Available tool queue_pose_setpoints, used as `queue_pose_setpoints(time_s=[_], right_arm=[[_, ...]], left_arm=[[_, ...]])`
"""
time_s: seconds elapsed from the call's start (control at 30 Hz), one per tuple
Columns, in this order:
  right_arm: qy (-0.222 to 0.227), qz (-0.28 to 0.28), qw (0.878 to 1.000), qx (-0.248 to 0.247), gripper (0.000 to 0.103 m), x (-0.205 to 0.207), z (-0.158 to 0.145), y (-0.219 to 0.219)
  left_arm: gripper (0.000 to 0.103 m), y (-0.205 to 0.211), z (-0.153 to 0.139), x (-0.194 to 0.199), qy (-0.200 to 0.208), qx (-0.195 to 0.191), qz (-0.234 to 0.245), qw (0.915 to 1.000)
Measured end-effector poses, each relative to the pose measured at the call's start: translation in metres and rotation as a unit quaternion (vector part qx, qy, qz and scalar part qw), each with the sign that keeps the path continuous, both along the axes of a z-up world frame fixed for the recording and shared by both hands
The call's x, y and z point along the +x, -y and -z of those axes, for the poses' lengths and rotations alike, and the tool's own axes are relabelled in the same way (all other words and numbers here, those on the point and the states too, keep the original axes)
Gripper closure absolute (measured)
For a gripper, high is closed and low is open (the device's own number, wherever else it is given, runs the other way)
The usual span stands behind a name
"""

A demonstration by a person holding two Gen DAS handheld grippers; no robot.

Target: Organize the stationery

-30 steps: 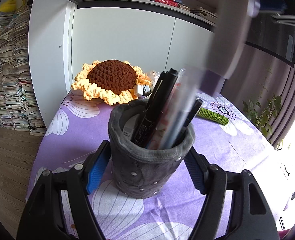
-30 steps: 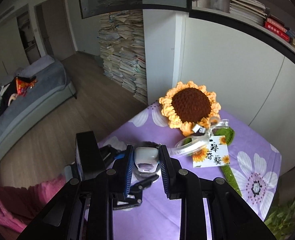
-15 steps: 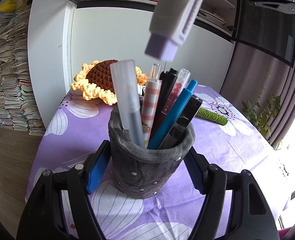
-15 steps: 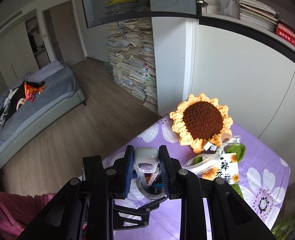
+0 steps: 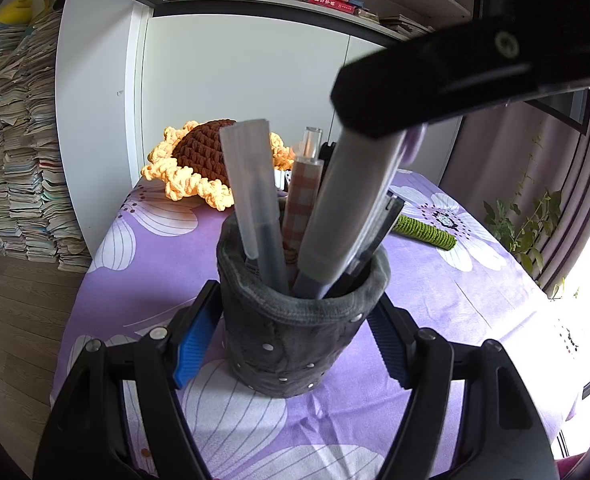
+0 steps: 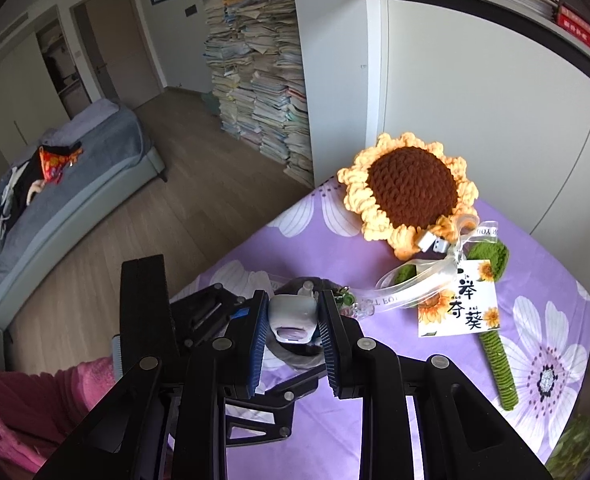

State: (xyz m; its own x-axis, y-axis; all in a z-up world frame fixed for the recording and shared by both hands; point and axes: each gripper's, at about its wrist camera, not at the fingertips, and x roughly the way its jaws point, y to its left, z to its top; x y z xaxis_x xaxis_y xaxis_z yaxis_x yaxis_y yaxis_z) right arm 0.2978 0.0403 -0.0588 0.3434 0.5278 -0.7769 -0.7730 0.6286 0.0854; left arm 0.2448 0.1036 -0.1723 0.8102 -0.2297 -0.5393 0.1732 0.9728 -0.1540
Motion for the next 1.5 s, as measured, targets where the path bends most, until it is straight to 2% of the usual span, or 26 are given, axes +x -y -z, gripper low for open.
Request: queue_pose_setpoints(time_s=[0.17,0.23,0.5,0.63,0.83,1.03,1.17,1.4,1.5], right_arm=[[-0.014,0.002,1.0,-0.009,0.076,0.002,0.009,-0.001],[-0.026,0.004,1.0,-0.002,0.076,0.004,0.01,0.003],[-0.022,0.041,0.998,0.039,0.076,-0.001,0.006,0.038],[-0.026,0.061,0.997,0.036,0.076,0.0,0.014,0.046],[-0.023,0.067,0.997,0.035,0.076,0.003,0.018,0.043],[0.007,0.091,0.996,0.015,0.076,0.017,0.02,0.024],[0.0,0.091,0.996,0.007,0.076,0.02,0.026,0.022],[0.001,0.12,0.993,0.018,0.076,0.015,0.028,0.051],[-0.002,0.132,0.991,0.037,0.076,0.008,0.03,0.069]], left_arm=[[0.032,0.001,0.0,0.001,0.0,0.0,0.0,1.0],[0.032,0.001,0.001,0.001,0.0,0.0,0.0,1.0],[0.031,0.001,0.001,0.001,0.0,-0.001,0.0,1.0],[0.031,0.001,0.001,0.0,0.0,-0.001,0.0,1.0],[0.031,0.001,0.001,0.0,-0.001,-0.001,0.0,1.0],[0.031,0.0,0.001,0.0,-0.001,-0.001,0.0,1.0],[0.031,0.0,0.001,0.001,-0.001,0.0,0.0,1.0],[0.031,0.0,0.001,0.001,-0.001,0.001,0.0,1.0],[0.031,0.0,0.001,0.001,-0.001,0.001,0.0,1.0]])
